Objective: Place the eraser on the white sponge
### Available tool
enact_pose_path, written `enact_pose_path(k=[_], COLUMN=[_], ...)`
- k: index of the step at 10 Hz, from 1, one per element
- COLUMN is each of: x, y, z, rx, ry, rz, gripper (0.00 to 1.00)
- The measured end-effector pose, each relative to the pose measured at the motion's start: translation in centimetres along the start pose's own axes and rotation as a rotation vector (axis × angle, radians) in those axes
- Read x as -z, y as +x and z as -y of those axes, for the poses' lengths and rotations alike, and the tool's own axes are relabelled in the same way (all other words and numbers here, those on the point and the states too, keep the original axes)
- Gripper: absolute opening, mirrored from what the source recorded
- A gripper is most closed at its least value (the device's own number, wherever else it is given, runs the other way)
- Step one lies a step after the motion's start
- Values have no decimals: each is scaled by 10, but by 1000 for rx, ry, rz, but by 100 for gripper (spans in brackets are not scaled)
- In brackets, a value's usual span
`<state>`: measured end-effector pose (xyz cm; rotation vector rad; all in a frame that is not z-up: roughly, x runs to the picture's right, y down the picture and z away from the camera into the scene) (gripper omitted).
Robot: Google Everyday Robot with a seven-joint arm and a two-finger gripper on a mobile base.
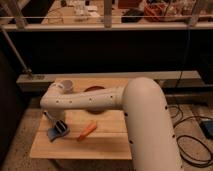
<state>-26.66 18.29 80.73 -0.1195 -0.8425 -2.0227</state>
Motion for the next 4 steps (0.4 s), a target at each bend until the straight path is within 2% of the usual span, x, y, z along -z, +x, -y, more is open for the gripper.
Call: enact_pose_path(k=[4], x=[0], y=[0], z=[0], rx=[2], ry=[2], rz=[1], gripper=[54])
